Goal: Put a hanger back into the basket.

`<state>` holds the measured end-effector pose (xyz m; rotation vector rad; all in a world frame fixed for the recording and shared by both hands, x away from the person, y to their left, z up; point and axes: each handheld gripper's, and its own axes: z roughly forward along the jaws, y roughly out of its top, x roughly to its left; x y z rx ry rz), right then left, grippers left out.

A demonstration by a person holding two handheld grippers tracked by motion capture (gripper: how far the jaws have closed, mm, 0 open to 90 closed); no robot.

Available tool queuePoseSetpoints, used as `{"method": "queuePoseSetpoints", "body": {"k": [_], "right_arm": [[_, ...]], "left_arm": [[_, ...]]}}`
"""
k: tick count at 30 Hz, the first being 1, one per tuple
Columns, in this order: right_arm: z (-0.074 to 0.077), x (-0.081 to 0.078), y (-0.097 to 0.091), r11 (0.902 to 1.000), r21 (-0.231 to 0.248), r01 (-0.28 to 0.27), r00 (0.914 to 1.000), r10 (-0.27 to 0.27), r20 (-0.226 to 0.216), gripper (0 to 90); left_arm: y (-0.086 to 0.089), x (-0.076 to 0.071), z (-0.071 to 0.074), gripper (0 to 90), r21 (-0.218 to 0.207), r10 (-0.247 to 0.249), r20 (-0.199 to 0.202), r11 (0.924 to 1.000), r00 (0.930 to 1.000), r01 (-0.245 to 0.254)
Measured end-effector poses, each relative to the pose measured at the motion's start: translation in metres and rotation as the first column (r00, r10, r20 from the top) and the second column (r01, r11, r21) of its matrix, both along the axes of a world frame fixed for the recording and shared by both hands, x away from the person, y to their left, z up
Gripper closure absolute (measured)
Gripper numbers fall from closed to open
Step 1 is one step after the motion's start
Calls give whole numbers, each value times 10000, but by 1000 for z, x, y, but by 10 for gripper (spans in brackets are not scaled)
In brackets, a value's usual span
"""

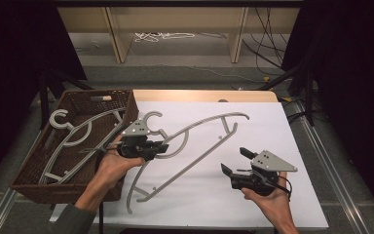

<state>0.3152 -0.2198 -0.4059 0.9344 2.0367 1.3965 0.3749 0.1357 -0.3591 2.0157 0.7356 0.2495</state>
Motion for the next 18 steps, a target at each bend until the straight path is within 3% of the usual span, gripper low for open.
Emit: {"method": "queuePoseSetpoints", "body": {"k": [3, 5, 7, 8, 9, 12, 17, 18], "right_arm": [[-2, -1, -1, 10000, -11, -33, 10000, 32, -74, 200], [-4, -1, 0, 10000, -1, 47, 9998, -47, 178, 200], [-5, -1, 0, 10000, -9, 34, 9999, -34, 154, 200], [-5, -3, -1, 10000, -2, -56, 9999, 56, -120, 200], [-6, -3, 0, 10000, 29, 39, 9998, -39, 195, 200], [-6, -4, -1, 10000, -23, -44, 10000, 44, 86, 199], [-9, -6, 0, 9999, 114, -41, 9999, 42, -121, 199], [-10, -5, -1, 10000, -29, -17, 10000, 17, 74, 200]], "left_arm": [[7, -1, 11, 818, -128, -18, -37, 9999, 10000, 18], [11, -2, 18, 819, -149, 106, 34, 9998, 9999, -105], [13, -2, 21, 818, -166, 134, 31, 9998, 9999, -134], [15, -2, 26, 818, -168, 130, 24, 9998, 9999, -130], [18, -2, 33, 818, -154, 150, 73, 9998, 9999, -149], [20, -3, 39, 818, -220, 268, -97, 9994, 9996, -270], [31, 1, 57, 818, -180, 259, 261, 9995, 9993, -255], [38, 4, 65, 818, -112, 405, 373, 9991, 9985, -401]]}}
